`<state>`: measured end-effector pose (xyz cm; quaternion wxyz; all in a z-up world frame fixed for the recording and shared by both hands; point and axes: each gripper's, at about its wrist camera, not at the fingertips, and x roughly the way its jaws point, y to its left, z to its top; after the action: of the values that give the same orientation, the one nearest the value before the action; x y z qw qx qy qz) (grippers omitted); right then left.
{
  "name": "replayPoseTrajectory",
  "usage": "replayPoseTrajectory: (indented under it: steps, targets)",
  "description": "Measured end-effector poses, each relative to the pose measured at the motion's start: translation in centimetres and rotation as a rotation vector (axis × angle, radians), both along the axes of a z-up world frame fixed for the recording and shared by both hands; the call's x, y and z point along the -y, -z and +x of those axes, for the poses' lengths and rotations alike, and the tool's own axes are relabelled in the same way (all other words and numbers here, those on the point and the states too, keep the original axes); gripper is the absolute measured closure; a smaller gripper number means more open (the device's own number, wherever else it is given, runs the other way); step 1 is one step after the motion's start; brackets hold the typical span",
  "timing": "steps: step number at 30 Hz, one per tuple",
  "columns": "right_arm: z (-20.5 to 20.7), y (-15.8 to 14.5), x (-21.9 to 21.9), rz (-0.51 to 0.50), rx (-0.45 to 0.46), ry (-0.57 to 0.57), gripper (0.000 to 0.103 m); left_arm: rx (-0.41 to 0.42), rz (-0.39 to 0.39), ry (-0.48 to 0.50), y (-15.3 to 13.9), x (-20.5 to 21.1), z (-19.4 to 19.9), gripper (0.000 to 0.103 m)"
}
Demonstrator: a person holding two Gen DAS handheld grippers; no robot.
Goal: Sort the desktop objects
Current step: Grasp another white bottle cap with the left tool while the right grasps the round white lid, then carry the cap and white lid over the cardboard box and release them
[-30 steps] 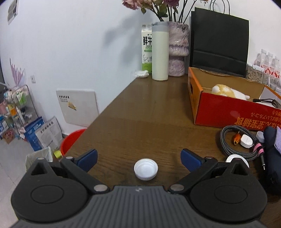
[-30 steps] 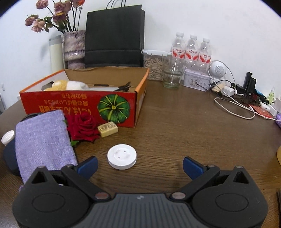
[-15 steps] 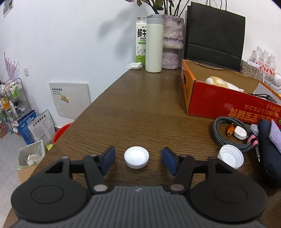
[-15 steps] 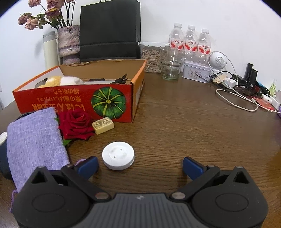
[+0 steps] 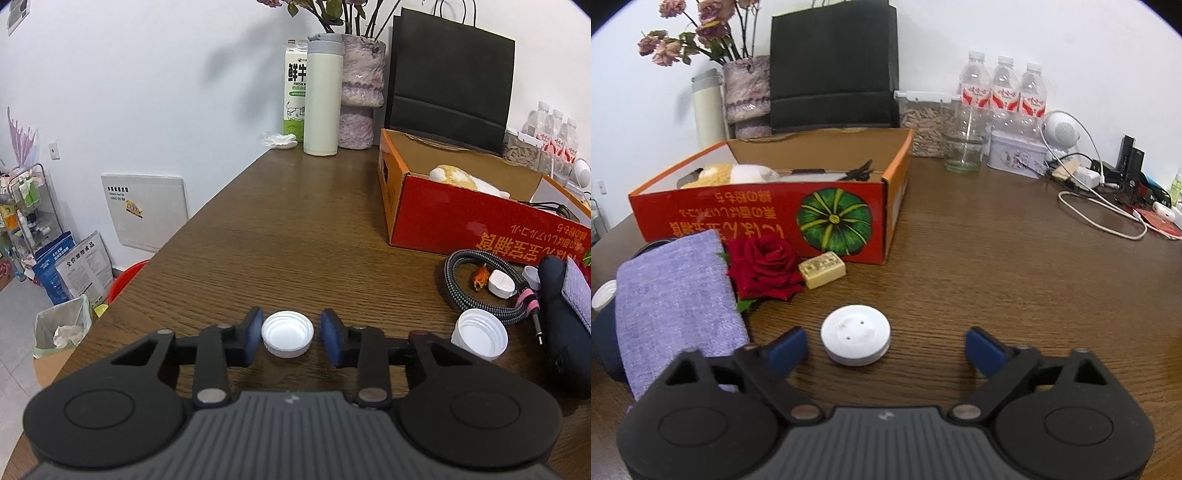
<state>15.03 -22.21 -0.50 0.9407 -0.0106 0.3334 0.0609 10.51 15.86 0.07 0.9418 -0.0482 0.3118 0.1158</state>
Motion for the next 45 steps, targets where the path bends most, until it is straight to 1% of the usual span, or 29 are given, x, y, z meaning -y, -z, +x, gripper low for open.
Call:
replayPoseTrajectory:
  steps: [1, 2, 3, 4, 5, 15, 19, 21, 25, 29, 34, 36, 41, 45]
  targets:
    - [-0.1, -0.1, -0.1, 0.002, 0.008, -0.006, 0.03, 0.002, -0.003, 0.003, 0.0, 0.0, 0.0, 0.073]
    - [-0.2, -0.1, -0.2, 0.004, 0.015, -0.014, 0.036, 0.003, -0.006, 0.006, 0.0, -0.1, 0.0, 0.073]
    - [-0.3, -0.2, -0.2, 0.006, 0.022, -0.02, 0.05, 0.003, -0.009, 0.007, 0.0, -0.1, 0.0, 0.073]
    - [-0.3, -0.3, -0.3, 0.007, 0.028, -0.022, 0.06, 0.004, -0.01, 0.007, 0.0, 0.0, 0.0, 0.073]
    - [-0.4, -0.3, -0.4, 0.006, 0.032, -0.025, 0.065, 0.004, -0.011, 0.007, 0.0, 0.0, 0.0, 0.073]
    - [-0.9, -0.4, -0.8, 0.024, 0.049, -0.026, 0.065, 0.017, -0.04, 0.0, -0.1, 0.0, -0.2, 0.074]
    - [-1.3, -0.7, -1.2, 0.013, 0.073, -0.04, 0.065, 0.022, -0.039, 0.025, -0.4, 0.9, -0.1, 0.074]
    - [-1.6, -1.2, -1.3, 0.014, 0.093, -0.043, 0.065, 0.042, -0.033, 0.026, -1.0, 1.2, -0.2, 0.074]
    - [-2.0, -3.1, -1.3, 0.04, 0.137, -0.065, 0.065, 0.108, -0.017, 0.047, -3.4, 1.9, -0.2, 0.074]
    - [-1.7, -5.9, -1.8, 0.049, 0.202, -0.108, 0.065, 0.181, 0.015, 0.118, -6.2, 3.5, 0.5, 0.074]
    - [-0.6, -9.4, -3.2, 0.042, 0.297, -0.15, 0.065, 0.27, 0.03, 0.215, -9.3, 6.6, 2.6, 0.074]
    - [0.3, -10.5, -3.9, 0.05, 0.327, -0.159, 0.065, 0.293, 0.032, 0.251, -9.9, 8.0, 3.7, 0.074]
    - [2.9, -12.3, -5.3, 0.081, 0.373, -0.165, 0.065, 0.294, -0.003, 0.31, -10.3, 11.1, 7.1, 0.074]
    - [5.3, -12.3, -6.2, 0.108, 0.369, -0.16, 0.065, 0.313, -0.019, 0.328, -10.3, 12.5, 9.5, 0.074]
